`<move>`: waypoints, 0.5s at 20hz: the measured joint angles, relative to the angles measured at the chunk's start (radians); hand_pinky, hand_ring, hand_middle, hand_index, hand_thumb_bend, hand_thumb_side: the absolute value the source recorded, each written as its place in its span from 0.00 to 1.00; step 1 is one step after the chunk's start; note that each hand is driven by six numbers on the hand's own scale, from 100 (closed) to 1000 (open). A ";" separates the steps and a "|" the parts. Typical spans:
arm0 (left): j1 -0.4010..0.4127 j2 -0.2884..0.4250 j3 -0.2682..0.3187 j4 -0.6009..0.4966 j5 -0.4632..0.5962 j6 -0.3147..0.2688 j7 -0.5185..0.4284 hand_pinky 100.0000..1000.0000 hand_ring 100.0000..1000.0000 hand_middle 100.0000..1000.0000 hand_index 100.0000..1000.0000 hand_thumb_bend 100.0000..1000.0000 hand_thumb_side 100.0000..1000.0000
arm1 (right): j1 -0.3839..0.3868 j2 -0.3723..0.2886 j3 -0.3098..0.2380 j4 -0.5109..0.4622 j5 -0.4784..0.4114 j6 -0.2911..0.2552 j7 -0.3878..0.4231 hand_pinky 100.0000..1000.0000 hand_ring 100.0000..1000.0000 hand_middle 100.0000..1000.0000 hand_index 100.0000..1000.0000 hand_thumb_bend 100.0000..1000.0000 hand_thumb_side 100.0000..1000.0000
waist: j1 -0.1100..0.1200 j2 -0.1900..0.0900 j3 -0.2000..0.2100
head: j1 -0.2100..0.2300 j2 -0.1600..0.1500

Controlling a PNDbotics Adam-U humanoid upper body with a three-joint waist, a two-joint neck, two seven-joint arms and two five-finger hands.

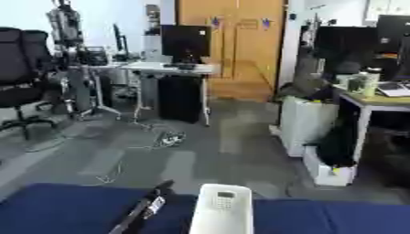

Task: Pick up objects on the table and place them in the box.

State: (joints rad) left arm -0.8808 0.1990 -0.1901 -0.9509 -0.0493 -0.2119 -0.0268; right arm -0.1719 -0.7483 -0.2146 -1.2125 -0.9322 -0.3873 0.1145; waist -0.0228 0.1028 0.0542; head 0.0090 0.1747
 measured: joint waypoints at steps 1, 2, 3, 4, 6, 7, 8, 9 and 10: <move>0.000 0.000 0.000 0.000 0.000 0.000 0.000 0.91 0.86 1.00 1.00 0.07 0.99 | 0.000 0.000 0.000 0.000 0.000 0.000 0.000 0.89 0.83 0.81 0.85 0.00 1.00 | 0.000 0.000 0.000 | 0.000 0.000; 0.000 0.000 0.000 0.000 0.000 0.000 0.000 0.91 0.86 1.00 1.00 0.07 0.99 | 0.000 0.000 0.000 0.000 0.000 0.000 0.000 0.89 0.83 0.81 0.85 0.00 1.00 | 0.000 0.000 0.000 | 0.000 0.000; 0.000 0.000 0.000 0.000 0.000 0.000 0.000 0.91 0.86 1.00 1.00 0.07 0.99 | 0.001 0.000 0.000 0.000 0.000 0.000 0.000 0.89 0.83 0.81 0.85 0.00 1.00 | 0.000 0.000 0.000 | 0.001 0.000; 0.000 0.000 0.000 0.000 -0.001 0.000 0.000 0.91 0.86 1.00 1.00 0.07 0.99 | 0.002 0.000 0.000 0.000 0.000 0.000 0.000 0.89 0.83 0.81 0.85 0.00 1.00 | 0.000 0.000 0.000 | 0.001 -0.001; 0.000 0.000 0.000 0.000 -0.001 0.000 0.000 0.91 0.86 1.00 1.00 0.07 0.99 | 0.002 0.000 0.000 0.000 0.000 0.000 0.000 0.89 0.83 0.81 0.85 0.00 1.00 | 0.000 0.000 0.000 | 0.002 -0.001; 0.000 0.000 0.000 -0.001 -0.002 0.000 0.000 0.91 0.86 1.00 1.00 0.06 0.99 | 0.002 0.000 0.000 0.000 0.000 0.000 0.000 0.89 0.83 0.81 0.85 0.00 1.00 | 0.000 0.000 0.000 | 0.002 -0.001; 0.000 0.000 0.000 -0.002 -0.004 0.000 0.000 0.91 0.86 1.00 1.00 0.06 0.98 | 0.002 0.000 0.000 0.000 0.000 0.000 0.000 0.89 0.83 0.81 0.85 0.00 1.00 | 0.000 0.000 0.000 | 0.005 -0.001; 0.000 0.000 0.000 -0.002 -0.006 0.000 0.000 0.91 0.86 1.00 1.00 0.05 0.97 | 0.002 0.000 0.000 0.000 0.000 0.000 0.000 0.89 0.83 0.81 0.85 0.00 1.00 | 0.000 0.000 0.000 | 0.008 0.000; 0.000 0.002 0.000 -0.002 -0.013 -0.001 0.000 0.92 0.86 1.00 1.00 0.05 0.97 | 0.002 0.000 0.000 0.000 0.000 0.000 0.000 0.89 0.83 0.81 0.85 0.00 1.00 | 0.000 0.000 0.000 | 0.010 0.006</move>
State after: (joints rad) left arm -0.8808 0.2011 -0.1905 -0.9532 -0.0625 -0.2125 -0.0272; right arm -0.1696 -0.7483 -0.2147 -1.2124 -0.9322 -0.3874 0.1147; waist -0.0232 0.1028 0.0542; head 0.0185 0.1805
